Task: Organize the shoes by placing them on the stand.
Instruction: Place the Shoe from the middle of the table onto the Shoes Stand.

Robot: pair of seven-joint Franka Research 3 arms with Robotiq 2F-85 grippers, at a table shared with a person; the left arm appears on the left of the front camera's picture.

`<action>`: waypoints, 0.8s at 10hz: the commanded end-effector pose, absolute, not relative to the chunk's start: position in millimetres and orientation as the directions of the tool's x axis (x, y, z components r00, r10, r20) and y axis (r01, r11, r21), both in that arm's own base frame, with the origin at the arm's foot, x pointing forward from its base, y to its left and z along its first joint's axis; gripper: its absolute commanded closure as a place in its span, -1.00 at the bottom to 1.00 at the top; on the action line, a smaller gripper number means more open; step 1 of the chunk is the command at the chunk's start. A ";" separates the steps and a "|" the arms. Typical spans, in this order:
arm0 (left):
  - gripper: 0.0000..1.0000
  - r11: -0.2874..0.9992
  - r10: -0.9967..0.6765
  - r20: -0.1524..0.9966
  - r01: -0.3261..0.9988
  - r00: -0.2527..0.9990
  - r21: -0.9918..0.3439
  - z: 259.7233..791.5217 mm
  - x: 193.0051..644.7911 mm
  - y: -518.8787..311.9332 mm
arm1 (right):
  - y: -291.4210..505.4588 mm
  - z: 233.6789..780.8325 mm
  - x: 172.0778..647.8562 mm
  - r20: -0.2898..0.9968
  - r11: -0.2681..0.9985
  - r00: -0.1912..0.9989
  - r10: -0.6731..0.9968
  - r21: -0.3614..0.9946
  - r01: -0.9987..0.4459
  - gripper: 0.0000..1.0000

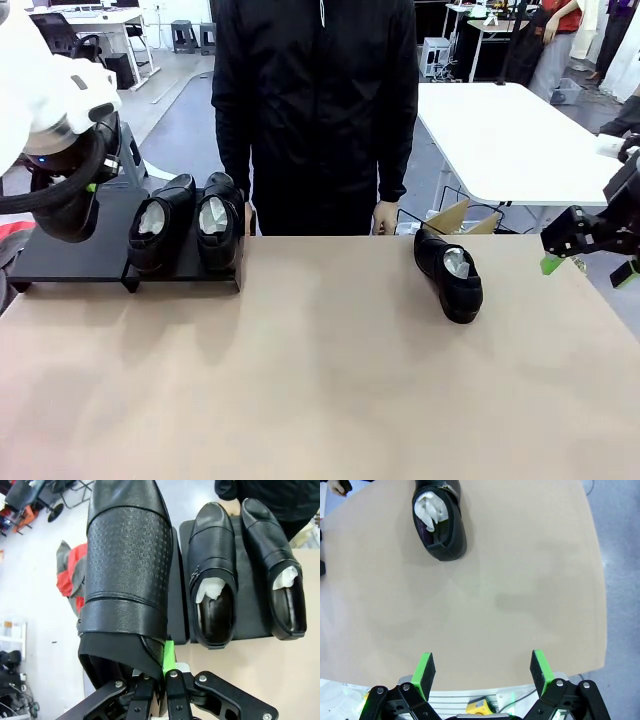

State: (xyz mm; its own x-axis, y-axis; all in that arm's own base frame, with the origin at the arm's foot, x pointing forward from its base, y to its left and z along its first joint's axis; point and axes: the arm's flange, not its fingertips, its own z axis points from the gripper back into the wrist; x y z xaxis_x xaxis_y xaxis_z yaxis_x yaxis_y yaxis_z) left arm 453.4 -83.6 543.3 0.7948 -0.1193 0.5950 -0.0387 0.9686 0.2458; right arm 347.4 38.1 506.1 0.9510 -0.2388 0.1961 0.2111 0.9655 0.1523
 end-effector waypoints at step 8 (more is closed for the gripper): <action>1.00 0.904 -0.143 0.612 -0.149 0.778 0.401 491.3 552.5 -1.2 | 36.6 506.6 347.0 0.198 0.968 0.953 -0.229 0.150 0.202 -1.00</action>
State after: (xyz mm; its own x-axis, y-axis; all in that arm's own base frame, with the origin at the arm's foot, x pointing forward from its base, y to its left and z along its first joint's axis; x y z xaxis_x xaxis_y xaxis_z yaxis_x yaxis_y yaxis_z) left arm 544.4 4.7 494.6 0.7958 -0.1567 0.5849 -0.1138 0.9100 0.3986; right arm 347.4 38.1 506.1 0.9511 -0.2387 0.1961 0.2110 0.9656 0.1522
